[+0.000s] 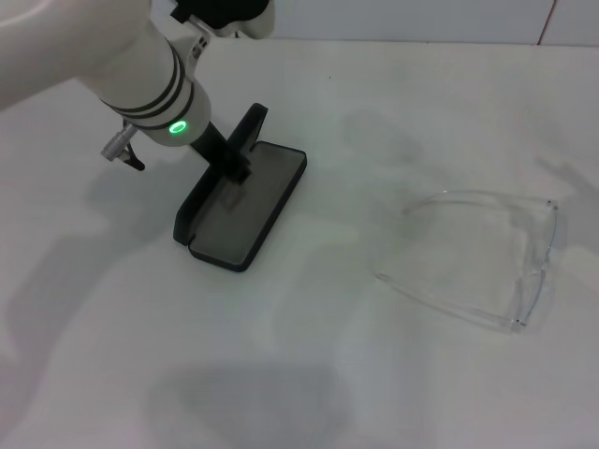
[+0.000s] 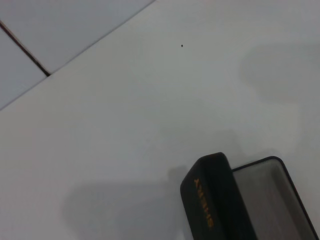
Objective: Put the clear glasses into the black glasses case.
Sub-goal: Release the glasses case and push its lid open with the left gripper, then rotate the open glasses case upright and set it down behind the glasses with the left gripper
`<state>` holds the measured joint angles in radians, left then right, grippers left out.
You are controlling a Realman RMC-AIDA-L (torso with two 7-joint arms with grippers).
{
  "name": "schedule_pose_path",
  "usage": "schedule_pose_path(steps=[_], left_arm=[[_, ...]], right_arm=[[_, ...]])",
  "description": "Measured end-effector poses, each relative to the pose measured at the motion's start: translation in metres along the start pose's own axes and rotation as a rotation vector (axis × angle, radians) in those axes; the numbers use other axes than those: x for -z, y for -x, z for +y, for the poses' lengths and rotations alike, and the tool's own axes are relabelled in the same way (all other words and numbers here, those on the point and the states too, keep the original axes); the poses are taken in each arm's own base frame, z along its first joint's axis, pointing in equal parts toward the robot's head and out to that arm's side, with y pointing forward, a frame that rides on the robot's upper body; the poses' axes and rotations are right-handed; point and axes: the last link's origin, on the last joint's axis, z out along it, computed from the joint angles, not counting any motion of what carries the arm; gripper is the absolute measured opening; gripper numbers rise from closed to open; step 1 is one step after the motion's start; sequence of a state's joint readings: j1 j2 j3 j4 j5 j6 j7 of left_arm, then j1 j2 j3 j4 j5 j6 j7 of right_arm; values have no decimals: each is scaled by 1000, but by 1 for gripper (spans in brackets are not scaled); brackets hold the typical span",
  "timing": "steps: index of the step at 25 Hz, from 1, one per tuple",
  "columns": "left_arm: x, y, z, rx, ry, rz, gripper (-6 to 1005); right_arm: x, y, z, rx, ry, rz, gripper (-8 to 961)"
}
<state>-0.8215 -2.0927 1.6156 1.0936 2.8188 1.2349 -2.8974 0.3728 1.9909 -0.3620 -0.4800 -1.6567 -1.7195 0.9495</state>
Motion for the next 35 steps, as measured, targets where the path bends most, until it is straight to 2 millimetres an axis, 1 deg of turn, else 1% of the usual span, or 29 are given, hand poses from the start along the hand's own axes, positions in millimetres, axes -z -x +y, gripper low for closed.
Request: schedule_pose_path(steps=[9, 13, 14, 19, 22, 29, 32, 35], left_arm=[[5, -2, 3, -25, 3, -3, 412], [11, -3, 5, -44, 5, 12, 250], [16, -4, 6, -55, 5, 24, 210], [26, 0, 10, -105, 7, 50, 196], [38, 10, 23, -232, 15, 93, 202], [59, 48, 63, -596, 20, 204, 213], [63, 56, 82, -720, 18, 279, 219], [62, 56, 98, -800, 16, 335, 224]], right_arm=[[1, 0, 0, 0, -7, -5, 855], [3, 0, 0, -1, -11, -4, 855], [3, 0, 0, -2, -13, -5, 855], [6, 0, -2, -1, -31, -11, 855], [11, 2, -3, -2, -51, -25, 855], [18, 5, -2, -1, -69, -57, 855], [19, 5, -1, -3, -72, -65, 855], [19, 6, 0, -6, -67, -71, 855]])
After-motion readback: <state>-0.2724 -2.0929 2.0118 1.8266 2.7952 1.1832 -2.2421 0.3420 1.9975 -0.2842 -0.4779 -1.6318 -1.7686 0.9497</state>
